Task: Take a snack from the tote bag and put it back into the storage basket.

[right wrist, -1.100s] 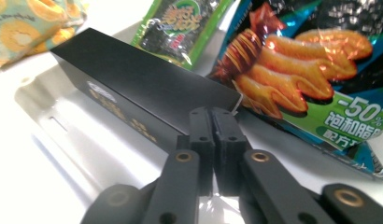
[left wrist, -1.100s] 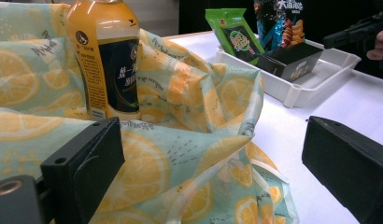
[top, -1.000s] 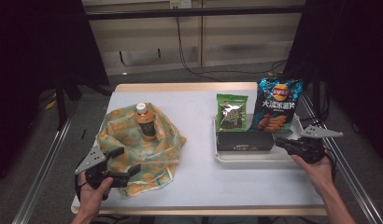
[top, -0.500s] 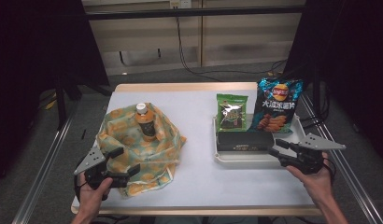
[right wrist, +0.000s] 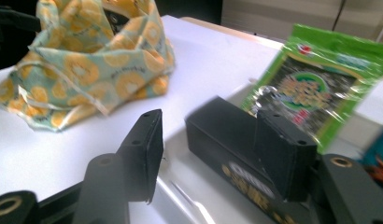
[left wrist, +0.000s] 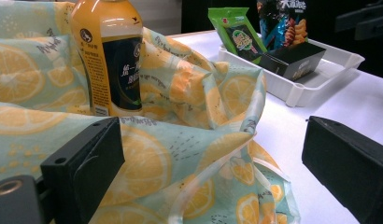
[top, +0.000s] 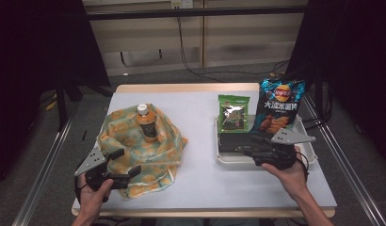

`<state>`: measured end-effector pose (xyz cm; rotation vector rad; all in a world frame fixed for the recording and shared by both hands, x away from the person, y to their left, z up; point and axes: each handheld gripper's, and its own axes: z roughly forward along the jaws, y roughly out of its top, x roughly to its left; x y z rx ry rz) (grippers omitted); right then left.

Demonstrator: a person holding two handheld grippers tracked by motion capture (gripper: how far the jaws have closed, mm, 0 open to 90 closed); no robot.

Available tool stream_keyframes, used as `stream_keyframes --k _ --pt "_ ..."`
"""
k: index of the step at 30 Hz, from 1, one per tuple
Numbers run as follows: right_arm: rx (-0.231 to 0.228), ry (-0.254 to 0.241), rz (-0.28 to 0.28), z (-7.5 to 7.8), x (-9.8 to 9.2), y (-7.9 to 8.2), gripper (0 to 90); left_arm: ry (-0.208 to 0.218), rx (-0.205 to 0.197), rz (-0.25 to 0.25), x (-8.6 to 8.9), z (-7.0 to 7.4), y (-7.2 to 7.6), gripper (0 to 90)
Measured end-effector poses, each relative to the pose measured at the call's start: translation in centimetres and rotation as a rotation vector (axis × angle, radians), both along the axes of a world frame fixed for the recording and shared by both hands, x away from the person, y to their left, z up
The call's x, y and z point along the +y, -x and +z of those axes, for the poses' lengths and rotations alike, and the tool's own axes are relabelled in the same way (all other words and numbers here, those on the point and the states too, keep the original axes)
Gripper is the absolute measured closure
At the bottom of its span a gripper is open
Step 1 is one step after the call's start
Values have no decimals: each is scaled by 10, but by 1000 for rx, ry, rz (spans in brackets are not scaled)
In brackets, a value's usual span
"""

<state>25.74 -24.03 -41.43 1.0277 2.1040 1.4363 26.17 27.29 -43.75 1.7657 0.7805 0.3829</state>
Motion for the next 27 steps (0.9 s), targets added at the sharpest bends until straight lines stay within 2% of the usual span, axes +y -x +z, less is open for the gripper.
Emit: stream_keyframes --k 6,8,10,12,13,17,21,22,26,27 --pt "-3 -17 66 5 31 -17 412 0 10 -3 -3 -1 1 53" --pt "-10 -23 87 6 43 -24 411 -24 11 -9 -5 0 2 53" --pt "-6 -37 115 5 55 -31 408 -30 16 -16 -7 -1 4 55" --pt "1 -21 139 3 67 -37 401 -39 16 -24 -10 -2 7 55" --pt "0 -23 153 2 73 -39 400 -30 18 -36 -11 -2 7 55" --pt "6 -20 191 1 95 -50 391 -53 16 -46 -16 -2 9 55" --pt "-1 -41 225 4 114 -60 378 -51 11 -40 -13 -1 9 55" --pt "-5 -43 233 4 119 -63 375 -30 10 -44 -13 -1 9 55" --pt "5 -51 270 1 139 -74 375 -32 -5 -25 -10 1 9 55" --pt "6 -59 281 -1 143 -77 375 -24 -11 -36 -9 1 8 55"
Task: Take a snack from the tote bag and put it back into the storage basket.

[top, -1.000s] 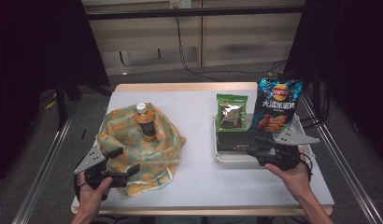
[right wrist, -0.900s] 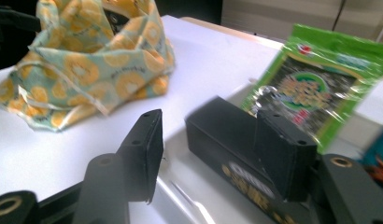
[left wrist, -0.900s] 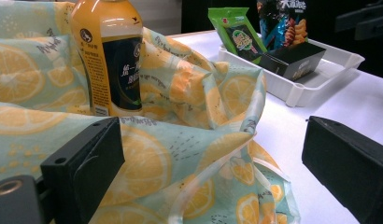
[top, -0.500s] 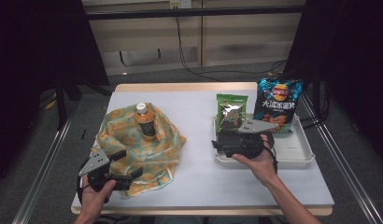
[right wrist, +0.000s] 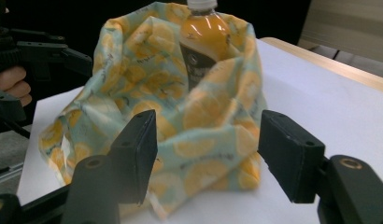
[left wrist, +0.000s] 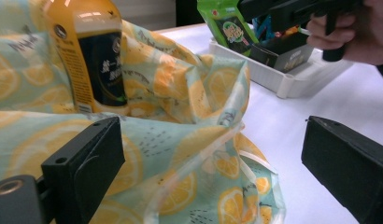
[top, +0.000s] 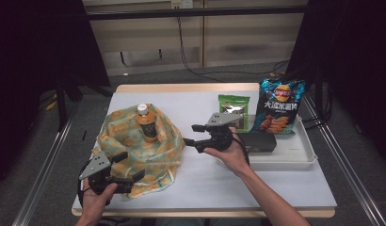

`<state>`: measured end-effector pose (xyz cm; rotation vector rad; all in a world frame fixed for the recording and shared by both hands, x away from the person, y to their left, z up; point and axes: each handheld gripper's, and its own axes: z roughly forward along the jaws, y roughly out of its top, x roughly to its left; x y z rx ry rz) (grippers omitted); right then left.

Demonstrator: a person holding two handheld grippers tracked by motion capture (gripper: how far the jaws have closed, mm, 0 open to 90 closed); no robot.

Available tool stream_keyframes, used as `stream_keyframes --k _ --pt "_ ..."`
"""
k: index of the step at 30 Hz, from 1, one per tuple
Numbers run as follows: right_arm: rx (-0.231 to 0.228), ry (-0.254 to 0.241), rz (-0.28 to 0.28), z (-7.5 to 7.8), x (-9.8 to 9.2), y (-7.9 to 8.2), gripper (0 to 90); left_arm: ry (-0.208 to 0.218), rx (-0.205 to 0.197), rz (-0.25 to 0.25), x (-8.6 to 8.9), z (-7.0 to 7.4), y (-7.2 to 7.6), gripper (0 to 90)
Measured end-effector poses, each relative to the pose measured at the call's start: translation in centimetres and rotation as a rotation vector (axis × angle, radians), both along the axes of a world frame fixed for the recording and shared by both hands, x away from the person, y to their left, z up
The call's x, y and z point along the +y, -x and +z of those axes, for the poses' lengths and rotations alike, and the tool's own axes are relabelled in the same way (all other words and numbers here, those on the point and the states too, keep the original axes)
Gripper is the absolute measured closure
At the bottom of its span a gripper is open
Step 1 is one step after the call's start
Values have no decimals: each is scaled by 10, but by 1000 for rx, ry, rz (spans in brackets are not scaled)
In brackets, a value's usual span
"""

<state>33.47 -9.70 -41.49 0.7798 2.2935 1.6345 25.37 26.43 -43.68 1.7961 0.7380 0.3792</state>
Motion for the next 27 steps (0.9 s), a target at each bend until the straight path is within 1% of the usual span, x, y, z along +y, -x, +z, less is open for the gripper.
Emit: stream_keyframes --k 1,2,4,6,7,10,12,14,15,17,18,19,21,23,27 --pt "-5 -3 4 -1 4 -3 376 -2 6 15 0 0 0 56" --pt "-4 -11 15 -3 8 -6 376 -2 3 21 1 1 0 57" --pt "-1 -13 20 -6 17 -12 377 2 7 12 2 0 -1 58" --pt "0 -14 40 -7 25 -18 378 -1 5 8 1 0 -1 59" --pt "-1 -17 44 -8 28 -21 378 2 2 9 2 1 -1 60" --pt "-1 -23 54 -8 36 -30 385 14 8 7 3 0 -2 60" --pt "-4 -18 50 -8 42 -36 379 8 2 8 3 1 -2 60" --pt "4 -9 62 -8 48 -42 379 3 2 3 3 1 -2 60" --pt "-4 2 57 -7 51 -45 376 2 2 3 3 1 -1 60" --pt "6 1 70 -6 58 -52 358 4 2 4 3 1 -1 60" --pt "7 3 73 -6 61 -55 354 0 -6 9 3 1 -1 60" --pt "3 6 68 -4 64 -58 348 9 -1 2 3 1 -1 60" --pt "13 2 78 -2 70 -65 338 12 -1 11 4 1 -1 60" --pt "5 10 81 0 78 -71 328 10 4 10 4 1 -1 60" --pt "6 18 92 1 91 -83 313 11 3 8 4 1 -1 60"
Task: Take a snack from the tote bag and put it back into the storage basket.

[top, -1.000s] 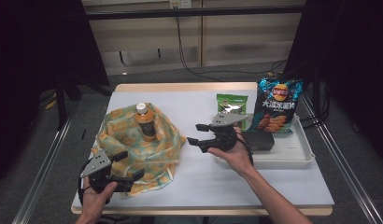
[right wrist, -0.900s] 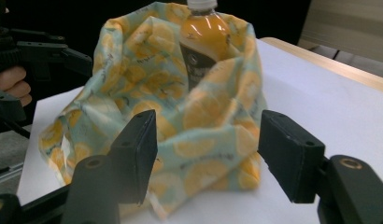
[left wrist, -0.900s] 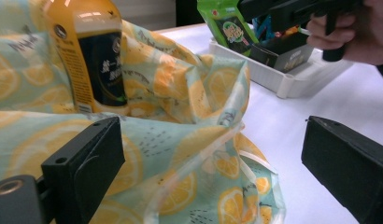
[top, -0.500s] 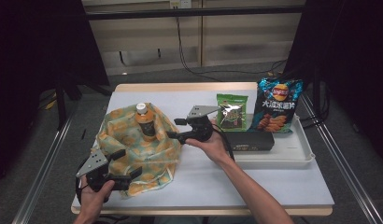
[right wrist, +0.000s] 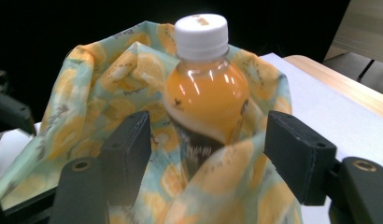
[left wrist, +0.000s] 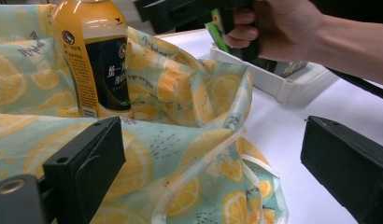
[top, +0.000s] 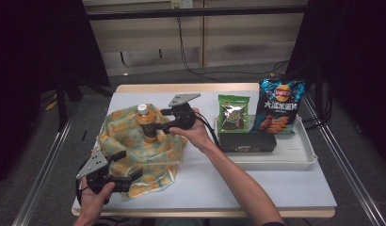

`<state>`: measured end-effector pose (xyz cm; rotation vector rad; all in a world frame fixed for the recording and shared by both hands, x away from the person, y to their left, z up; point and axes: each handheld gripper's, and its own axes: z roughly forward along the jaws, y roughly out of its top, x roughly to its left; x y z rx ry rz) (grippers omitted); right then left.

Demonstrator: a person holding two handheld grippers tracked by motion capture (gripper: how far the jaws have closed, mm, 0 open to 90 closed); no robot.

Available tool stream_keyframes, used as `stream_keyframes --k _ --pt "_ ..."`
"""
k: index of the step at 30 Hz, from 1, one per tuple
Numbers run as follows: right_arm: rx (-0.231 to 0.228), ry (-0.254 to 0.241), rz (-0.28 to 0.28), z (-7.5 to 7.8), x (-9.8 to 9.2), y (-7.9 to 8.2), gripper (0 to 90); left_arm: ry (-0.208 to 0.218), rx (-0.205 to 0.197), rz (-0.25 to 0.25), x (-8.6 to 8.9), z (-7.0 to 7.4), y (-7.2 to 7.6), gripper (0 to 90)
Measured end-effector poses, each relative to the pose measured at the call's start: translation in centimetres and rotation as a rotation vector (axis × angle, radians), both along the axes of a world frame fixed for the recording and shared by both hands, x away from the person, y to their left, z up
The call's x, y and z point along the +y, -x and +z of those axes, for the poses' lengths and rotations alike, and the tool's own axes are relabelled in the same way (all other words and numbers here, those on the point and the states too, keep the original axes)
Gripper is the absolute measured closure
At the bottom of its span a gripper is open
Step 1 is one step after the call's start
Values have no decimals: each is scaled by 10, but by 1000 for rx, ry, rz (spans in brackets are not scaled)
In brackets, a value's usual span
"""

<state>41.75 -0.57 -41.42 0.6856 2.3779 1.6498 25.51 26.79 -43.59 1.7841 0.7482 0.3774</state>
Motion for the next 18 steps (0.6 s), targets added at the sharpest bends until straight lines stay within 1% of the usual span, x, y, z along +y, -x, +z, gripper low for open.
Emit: stream_keyframes --k 3,4,6,11,14,16,18 --pt "7 -1 15 -1 9 -7 297 1 -2 0 1 0 0 60" --pt "6 5 20 -1 12 -9 297 0 -3 -1 1 0 -1 60" --pt "6 15 23 -3 19 -12 292 2 -2 -2 1 0 -1 60" --pt "10 18 23 -6 31 -20 280 -2 -6 -4 2 0 -1 60" --pt "11 23 29 -8 38 -23 274 5 -2 -9 2 -1 -1 60" --pt "7 37 36 -9 43 -24 259 7 -4 1 2 0 -1 60" --pt "10 43 40 -10 47 -26 256 11 -2 0 2 0 -1 60"
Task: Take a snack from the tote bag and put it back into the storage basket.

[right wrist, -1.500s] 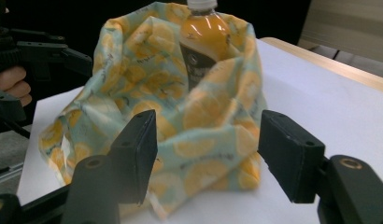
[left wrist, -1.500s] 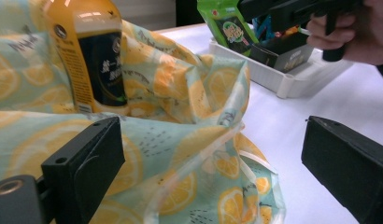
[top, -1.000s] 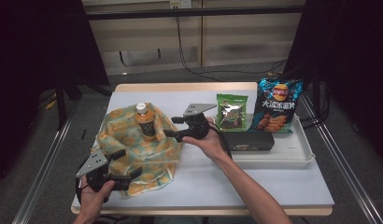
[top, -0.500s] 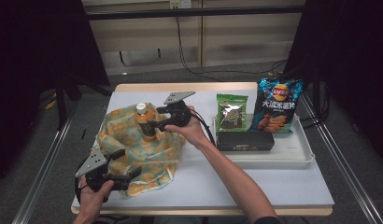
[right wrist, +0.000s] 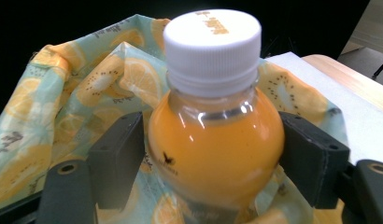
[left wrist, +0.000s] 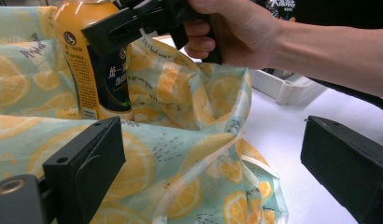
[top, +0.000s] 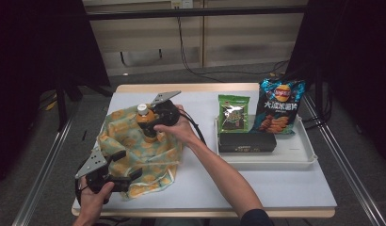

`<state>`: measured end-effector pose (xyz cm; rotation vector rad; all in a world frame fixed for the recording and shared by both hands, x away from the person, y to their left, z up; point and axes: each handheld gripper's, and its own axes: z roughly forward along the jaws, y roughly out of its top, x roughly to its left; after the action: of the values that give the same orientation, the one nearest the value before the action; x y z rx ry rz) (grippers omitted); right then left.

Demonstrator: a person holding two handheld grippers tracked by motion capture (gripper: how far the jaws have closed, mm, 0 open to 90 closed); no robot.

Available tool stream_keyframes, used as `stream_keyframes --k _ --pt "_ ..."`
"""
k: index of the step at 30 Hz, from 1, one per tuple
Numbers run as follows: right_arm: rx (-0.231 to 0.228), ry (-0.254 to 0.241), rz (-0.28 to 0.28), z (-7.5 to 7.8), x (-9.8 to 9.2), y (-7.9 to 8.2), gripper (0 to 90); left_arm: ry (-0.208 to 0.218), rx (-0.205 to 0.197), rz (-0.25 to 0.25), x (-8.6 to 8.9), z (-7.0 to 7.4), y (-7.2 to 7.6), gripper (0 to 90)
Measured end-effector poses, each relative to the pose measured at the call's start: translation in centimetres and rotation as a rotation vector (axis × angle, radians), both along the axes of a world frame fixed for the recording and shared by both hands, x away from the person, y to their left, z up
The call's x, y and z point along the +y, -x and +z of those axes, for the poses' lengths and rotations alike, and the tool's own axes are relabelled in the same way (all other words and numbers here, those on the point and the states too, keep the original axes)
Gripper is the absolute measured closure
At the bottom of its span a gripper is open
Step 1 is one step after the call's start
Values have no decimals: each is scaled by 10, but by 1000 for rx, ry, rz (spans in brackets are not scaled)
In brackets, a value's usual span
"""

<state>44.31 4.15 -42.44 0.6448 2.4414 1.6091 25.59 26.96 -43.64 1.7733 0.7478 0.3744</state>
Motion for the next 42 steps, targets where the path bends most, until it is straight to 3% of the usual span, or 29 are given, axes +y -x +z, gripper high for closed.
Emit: stream_keyframes --k 10,16,31,42 --pt "-10 22 -2 -6 8 -4 302 -4 0 -1 1 0 -1 60" --pt "7 42 5 -2 6 -1 307 -4 0 -3 1 0 -1 60" --pt "46 24 24 6 -8 20 308 -6 4 2 0 -1 -1 60" --pt "35 3 28 26 -15 37 309 -3 -5 6 0 0 -1 60"
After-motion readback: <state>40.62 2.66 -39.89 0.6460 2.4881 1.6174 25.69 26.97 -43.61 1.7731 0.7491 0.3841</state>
